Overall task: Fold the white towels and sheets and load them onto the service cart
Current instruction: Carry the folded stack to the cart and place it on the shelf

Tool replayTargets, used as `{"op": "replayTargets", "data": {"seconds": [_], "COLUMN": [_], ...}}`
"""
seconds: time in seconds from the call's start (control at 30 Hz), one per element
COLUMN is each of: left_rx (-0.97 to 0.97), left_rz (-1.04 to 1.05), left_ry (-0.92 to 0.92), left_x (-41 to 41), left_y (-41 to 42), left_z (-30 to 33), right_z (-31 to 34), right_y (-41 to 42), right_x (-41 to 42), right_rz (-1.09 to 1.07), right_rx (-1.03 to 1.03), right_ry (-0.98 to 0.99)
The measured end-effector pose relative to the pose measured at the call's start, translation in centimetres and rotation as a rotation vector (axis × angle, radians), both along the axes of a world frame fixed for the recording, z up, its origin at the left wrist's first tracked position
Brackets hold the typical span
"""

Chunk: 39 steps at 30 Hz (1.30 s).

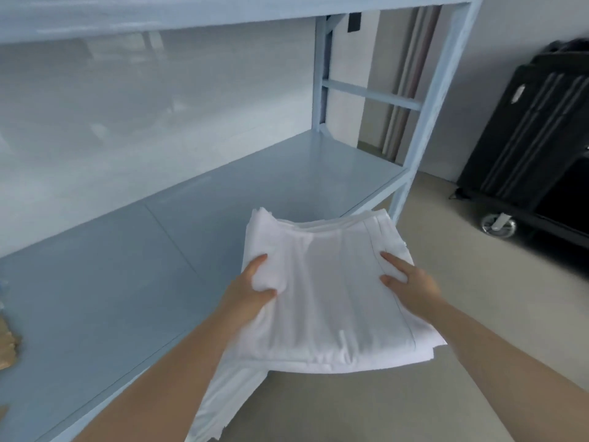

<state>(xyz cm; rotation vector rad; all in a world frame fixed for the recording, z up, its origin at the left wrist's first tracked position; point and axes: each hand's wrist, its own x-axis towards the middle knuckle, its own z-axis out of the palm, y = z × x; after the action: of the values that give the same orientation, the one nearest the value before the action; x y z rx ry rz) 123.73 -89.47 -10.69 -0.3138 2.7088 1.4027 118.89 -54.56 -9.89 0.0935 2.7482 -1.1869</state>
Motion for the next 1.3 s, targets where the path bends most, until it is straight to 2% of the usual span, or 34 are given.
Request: {"op": "replayTargets", "data": {"seconds": [0.33,0.67,1.0,1.3], "left_rx": [-0.062,-0.015,0.003,-0.007], "left_rz": [-0.343,-0.560,-0.745,-0.829], "left_ry": [-0.035,-0.029,-0.047,-0.049], "left_x": [-8.7,-14.6,-19.8,-29.5], "left_y": [21.9,46.8,64.9,78.4], "left_z": [0.8,0.9,-0.4,-2.8], "right_z": [0.2,0.3,0.0,-2.4], "right_y": [20.8,43.1,57.5,69.5], "right_x": [3.9,5.4,6.3,-1.2], "right_rz": [-0.353,-0.557,-0.735,-0.820], "right_rx": [-0.046,-0.033,-0.035,-0.039], "right_ry": [-0.013,-0.008,-0.008,-0.014]}}
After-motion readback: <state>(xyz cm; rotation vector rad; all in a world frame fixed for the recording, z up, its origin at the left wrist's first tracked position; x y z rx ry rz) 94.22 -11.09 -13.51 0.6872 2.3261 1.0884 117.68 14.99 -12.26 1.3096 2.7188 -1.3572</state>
